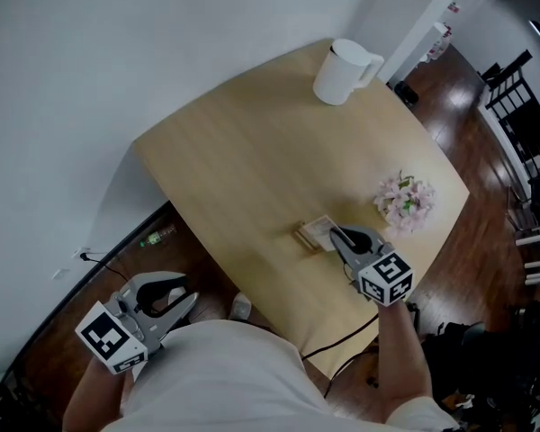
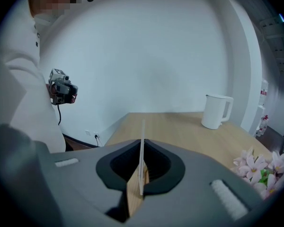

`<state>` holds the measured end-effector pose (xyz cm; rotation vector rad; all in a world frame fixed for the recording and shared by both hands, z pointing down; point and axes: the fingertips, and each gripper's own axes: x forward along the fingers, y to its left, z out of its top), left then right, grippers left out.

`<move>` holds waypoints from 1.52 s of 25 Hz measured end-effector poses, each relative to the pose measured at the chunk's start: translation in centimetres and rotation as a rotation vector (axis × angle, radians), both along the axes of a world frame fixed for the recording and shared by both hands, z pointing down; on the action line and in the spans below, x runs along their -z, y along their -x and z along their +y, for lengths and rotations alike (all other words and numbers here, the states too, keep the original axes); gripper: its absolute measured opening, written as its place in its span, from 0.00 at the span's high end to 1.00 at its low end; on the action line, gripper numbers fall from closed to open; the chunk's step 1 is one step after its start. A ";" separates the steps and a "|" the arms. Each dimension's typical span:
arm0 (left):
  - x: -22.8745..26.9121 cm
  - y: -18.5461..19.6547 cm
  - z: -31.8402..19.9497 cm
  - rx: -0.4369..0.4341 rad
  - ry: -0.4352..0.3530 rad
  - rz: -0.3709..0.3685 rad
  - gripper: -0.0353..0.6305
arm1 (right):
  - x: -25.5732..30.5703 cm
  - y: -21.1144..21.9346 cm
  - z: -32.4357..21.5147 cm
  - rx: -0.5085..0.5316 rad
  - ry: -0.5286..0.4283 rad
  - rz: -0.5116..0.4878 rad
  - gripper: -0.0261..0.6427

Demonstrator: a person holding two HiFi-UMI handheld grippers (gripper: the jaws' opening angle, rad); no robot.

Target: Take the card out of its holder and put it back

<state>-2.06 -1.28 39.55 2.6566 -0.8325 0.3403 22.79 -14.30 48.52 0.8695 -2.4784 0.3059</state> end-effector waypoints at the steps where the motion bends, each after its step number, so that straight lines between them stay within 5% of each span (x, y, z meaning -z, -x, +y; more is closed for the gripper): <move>1: 0.0 -0.1 0.0 0.002 0.001 -0.003 0.81 | -0.4 -0.2 -0.2 -0.003 0.004 -0.001 0.93; 38: -0.9 -1.3 0.0 0.000 0.084 -0.048 0.81 | -8.8 -0.3 -2.0 -0.018 0.106 -0.029 0.93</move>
